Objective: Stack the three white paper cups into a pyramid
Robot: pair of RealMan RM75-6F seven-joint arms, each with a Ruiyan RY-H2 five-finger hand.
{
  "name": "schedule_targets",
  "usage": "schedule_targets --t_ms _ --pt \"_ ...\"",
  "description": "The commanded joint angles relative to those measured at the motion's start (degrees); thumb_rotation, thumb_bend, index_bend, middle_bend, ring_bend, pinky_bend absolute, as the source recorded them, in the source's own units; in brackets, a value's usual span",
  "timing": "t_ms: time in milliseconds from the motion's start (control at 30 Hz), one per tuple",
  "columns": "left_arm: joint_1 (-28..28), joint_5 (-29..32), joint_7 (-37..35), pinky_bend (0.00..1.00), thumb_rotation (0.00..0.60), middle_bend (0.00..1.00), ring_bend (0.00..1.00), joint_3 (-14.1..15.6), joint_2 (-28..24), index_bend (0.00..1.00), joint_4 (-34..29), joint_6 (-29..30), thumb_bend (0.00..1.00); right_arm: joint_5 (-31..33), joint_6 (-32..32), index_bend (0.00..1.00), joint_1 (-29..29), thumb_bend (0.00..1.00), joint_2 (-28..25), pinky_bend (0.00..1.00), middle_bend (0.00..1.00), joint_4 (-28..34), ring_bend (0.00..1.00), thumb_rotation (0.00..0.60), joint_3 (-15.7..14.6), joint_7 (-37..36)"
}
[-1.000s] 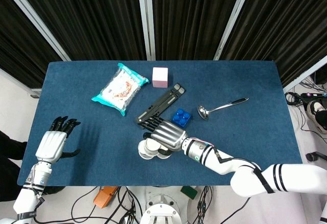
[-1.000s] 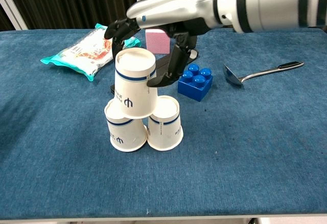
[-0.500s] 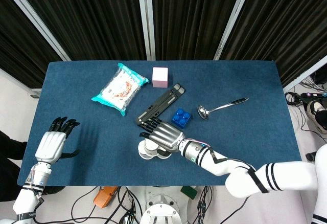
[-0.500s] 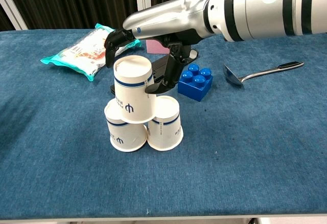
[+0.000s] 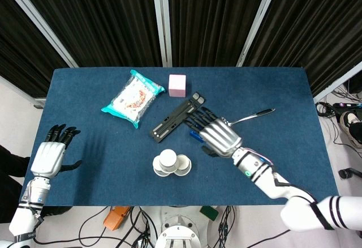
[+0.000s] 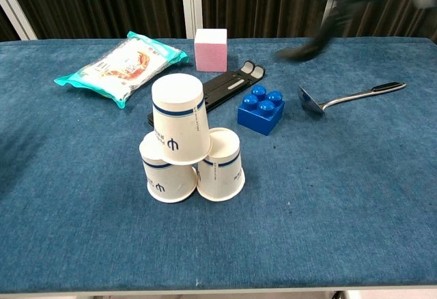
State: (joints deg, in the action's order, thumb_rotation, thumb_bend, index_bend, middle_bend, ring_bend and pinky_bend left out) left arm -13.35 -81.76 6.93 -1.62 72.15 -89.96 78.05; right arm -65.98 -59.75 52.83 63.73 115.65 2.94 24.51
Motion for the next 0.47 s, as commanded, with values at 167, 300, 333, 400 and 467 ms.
schedule_targets --t_ms 167,300,333,400,467 --pt "1.85 -1.53 -1.46 0.01 0.600 0.14 0.06 0.09 0.41 0.18 3.44 3.21 0.15 -15.39 -24.70 0.00 -24.83 0.40 -4.65 0.00 0.00 -11.25 0.00 0.600 -10.14 -17.99" --pt "3.80 -2.37 -4.54 0.01 0.600 0.14 0.06 1.03 -0.37 0.18 3.79 5.19 0.15 -16.36 -30.35 0.00 -32.67 0.40 -3.25 0.00 0.00 -18.39 0.00 0.600 -11.79 -26.35" --pt "4.32 -2.47 -4.89 0.01 0.600 0.14 0.06 1.24 -0.54 0.18 3.70 5.73 0.15 -16.42 -31.13 0.00 -34.00 0.40 -2.89 0.00 0.00 -19.62 0.00 0.600 -11.97 -27.62" --pt "5.43 -2.52 -5.00 0.01 0.600 0.14 0.06 1.46 -0.74 0.18 3.48 7.05 0.15 -16.47 -32.39 0.00 -36.42 0.40 -2.20 0.00 0.00 -22.06 0.00 0.600 -11.91 -30.38" --pt "6.26 -2.67 -4.80 0.01 0.600 0.14 0.06 1.57 -0.82 0.18 3.11 8.16 0.15 -16.77 -33.19 0.00 -37.71 0.40 -1.59 0.00 0.00 -24.00 0.00 0.600 -11.27 -32.62"
